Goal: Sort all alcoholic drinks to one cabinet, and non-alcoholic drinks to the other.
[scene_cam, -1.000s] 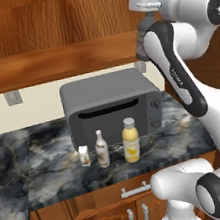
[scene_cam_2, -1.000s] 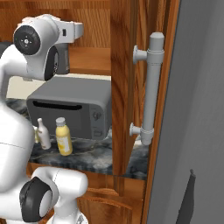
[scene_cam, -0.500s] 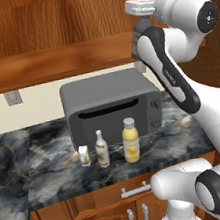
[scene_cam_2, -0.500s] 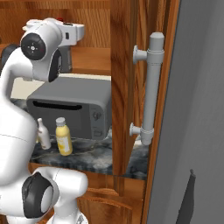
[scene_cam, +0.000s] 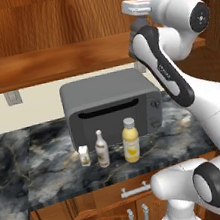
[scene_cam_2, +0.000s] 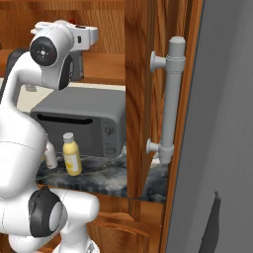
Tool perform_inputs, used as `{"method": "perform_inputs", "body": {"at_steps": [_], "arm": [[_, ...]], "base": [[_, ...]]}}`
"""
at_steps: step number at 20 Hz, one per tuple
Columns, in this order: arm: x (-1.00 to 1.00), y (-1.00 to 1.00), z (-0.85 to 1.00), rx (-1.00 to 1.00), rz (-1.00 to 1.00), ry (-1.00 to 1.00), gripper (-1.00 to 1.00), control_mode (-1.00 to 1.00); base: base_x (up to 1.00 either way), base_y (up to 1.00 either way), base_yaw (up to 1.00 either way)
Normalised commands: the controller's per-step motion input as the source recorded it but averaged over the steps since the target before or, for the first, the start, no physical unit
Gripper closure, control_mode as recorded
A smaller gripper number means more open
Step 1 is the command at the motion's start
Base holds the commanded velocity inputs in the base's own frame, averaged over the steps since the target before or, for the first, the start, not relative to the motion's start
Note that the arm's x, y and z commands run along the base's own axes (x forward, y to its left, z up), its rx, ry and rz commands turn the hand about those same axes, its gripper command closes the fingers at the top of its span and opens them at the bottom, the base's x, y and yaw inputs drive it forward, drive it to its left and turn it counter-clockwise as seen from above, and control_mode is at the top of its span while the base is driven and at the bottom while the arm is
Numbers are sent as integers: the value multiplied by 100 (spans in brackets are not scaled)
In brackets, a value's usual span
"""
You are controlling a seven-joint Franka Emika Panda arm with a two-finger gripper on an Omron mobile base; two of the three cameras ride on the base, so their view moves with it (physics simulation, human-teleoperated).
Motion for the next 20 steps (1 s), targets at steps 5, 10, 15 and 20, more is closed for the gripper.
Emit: {"method": "perform_inputs", "body": {"at_steps": [5, 10, 15, 20], "arm": [[21, 0, 0, 0, 0, 0, 100, -100], [24, 0, 0, 0, 0, 0, 100, -100], [34, 4, 0, 0, 1, 0, 100, -100], [44, 11, 0, 0, 3, 0, 100, -100]], "base": [[0, 0, 0], [0, 0, 0], [0, 0, 0], [0, 0, 0]]}}
